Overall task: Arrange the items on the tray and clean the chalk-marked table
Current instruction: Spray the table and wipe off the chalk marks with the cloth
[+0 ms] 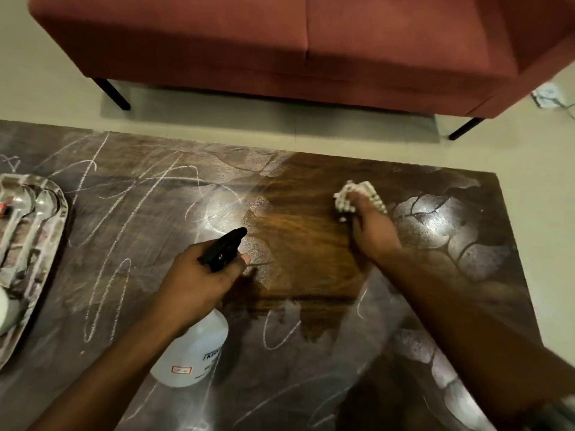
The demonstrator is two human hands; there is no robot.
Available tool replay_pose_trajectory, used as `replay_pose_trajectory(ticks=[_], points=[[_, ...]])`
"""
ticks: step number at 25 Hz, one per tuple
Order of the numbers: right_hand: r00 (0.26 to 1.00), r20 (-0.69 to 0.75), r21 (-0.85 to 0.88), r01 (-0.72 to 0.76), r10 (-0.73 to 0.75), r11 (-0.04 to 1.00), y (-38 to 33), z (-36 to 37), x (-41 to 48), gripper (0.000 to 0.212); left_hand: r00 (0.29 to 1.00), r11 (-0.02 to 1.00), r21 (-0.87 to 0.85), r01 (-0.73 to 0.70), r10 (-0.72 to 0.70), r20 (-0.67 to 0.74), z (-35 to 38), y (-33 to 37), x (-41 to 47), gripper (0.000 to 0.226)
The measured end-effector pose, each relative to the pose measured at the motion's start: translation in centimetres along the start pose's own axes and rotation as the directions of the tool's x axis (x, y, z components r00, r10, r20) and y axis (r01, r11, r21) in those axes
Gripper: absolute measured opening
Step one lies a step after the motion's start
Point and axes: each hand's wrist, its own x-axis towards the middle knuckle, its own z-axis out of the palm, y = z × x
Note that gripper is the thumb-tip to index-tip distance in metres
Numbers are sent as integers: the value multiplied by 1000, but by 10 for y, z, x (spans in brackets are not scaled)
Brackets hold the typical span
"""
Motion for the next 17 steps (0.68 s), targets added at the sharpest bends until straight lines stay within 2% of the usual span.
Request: replay_pose_trajectory(ticks=[1,2,4,5,8,10,13,15,17], points=[[985,-54,106,-160,166,981,17,-17,-1,53,1000,1000,19,-12,12,21,3,0,-5,18],[960,-81,232,-243,268,942,31,-30,-8,51,999,999,33,-22,20,45,7,0,-10,20],[921,-160,465,-248,356,850,49,-50,-41,47,993,998,45,-36,31,112,17,-1,-25,12],[898,-212,515,-233,386,825,55,-58,-65,47,990,996,67,-56,46,136,24,-3,-35,8],[832,-307,529,-256,463,809,81,-73,-140,48,977,973,186,-134,98,189,51,-24,-75,17],[828,-324,517,-250,457,818,108,-73,-184,46,981,957,257,-133,91,169,70,-38,-107,17],[828,-316,426,-313,464,849,133,-65,-241,47,994,970,242,-31,5,109,92,-63,-155,26],[812,-315,424,-342,491,839,145,-59,-263,50,989,966,255,39,-73,125,99,-81,-183,30],[808,-326,401,-351,491,846,156,-54,-269,52,987,967,253,45,-82,141,101,-101,-207,25]])
